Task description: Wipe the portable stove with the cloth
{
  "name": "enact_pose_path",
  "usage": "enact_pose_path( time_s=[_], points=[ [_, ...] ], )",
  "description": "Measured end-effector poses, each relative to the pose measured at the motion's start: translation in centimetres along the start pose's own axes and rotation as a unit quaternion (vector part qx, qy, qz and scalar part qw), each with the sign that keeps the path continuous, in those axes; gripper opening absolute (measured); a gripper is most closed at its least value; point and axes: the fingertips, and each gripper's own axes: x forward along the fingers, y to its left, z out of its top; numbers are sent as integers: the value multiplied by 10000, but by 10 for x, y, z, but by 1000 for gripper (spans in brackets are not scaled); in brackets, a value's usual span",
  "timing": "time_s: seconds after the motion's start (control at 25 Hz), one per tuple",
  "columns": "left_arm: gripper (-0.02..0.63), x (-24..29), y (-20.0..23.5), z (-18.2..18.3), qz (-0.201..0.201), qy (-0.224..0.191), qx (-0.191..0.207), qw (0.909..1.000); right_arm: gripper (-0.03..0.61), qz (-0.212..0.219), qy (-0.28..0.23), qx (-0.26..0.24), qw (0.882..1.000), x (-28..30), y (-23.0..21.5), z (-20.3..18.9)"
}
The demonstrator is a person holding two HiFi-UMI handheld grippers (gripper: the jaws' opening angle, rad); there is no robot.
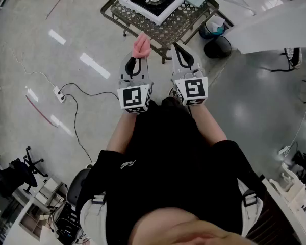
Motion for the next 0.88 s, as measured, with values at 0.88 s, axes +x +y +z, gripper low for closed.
enact_pose_path(
  time_s=[0.88],
  points=[
    [31,-10,61,-62,-288,646,-126,9974,3,12,968,-56,9953,29,57,-65]
  ],
)
